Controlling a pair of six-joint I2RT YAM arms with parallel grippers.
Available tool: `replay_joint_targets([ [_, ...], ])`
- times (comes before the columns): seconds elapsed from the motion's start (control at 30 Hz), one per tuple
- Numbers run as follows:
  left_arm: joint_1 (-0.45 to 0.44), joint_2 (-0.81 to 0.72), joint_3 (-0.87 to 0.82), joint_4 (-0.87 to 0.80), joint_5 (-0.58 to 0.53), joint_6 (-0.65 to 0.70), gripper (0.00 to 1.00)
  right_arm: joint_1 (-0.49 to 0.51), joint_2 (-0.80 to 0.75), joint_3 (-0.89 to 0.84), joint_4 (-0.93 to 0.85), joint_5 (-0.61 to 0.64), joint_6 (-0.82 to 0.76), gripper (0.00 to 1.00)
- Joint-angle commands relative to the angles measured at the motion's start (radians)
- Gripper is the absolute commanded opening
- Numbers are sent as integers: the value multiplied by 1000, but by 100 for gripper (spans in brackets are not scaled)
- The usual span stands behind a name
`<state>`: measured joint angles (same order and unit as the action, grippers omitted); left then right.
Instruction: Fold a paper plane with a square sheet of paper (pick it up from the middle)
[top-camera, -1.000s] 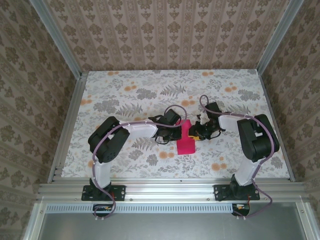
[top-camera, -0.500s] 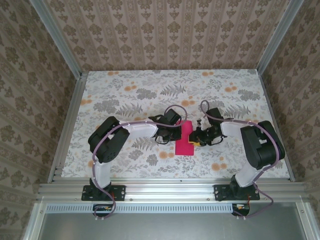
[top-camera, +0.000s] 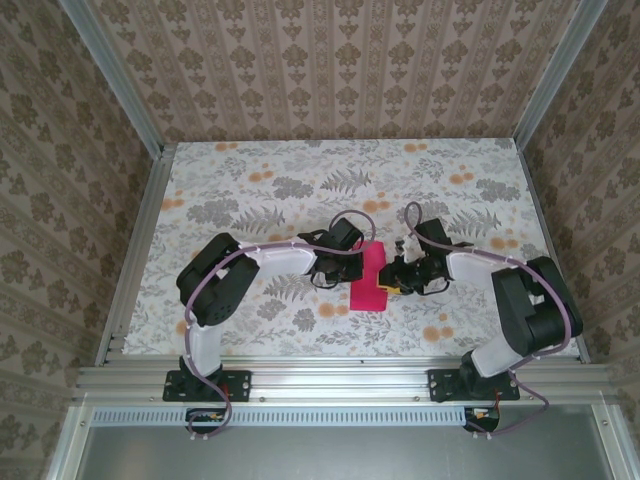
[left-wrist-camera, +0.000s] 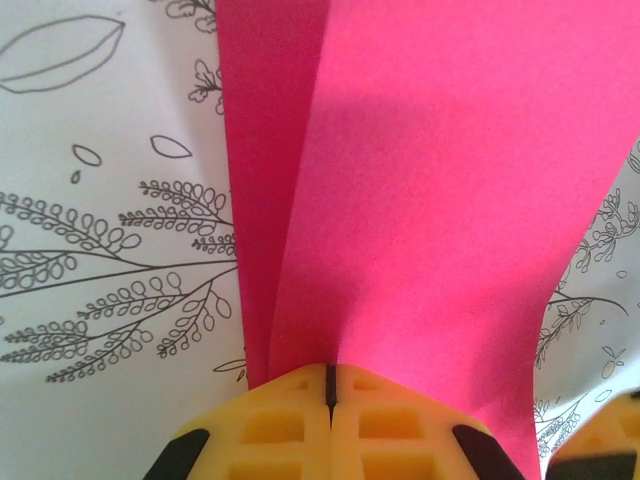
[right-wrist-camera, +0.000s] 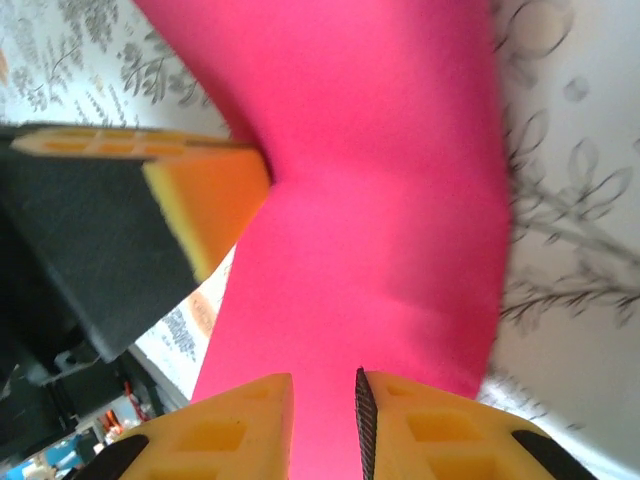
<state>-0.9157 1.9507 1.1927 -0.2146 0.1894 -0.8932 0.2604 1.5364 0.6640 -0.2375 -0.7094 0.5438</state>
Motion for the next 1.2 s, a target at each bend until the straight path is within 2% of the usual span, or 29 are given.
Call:
replay_joint_targets([
  [0.0, -9, 30, 17, -69, -14, 25, 0, 24, -4, -54, 62, -29, 70, 25],
  [0.13, -9, 30, 17, -70, -11, 30, 0, 38, 61, -90, 114, 3, 87, 25],
  [0.27, -9, 28, 16, -72, -11, 33, 0, 38, 94, -92, 93, 39, 69, 25],
  [0.57, -8, 30, 22, -75, -12, 37, 0, 51, -74, -139, 84, -15, 100, 26],
  [0.77, -8, 37, 28, -75, -5, 38, 0, 65, -33, -211, 180, -30, 139, 26],
  [0.93, -9, 34, 30, -83, -9, 42, 0, 68, -1, -227, 160, 24, 130, 25],
  [1.17, -9, 37, 32, -87, -8, 43, 0, 84, -162, -232, 118, -35, 137, 25],
])
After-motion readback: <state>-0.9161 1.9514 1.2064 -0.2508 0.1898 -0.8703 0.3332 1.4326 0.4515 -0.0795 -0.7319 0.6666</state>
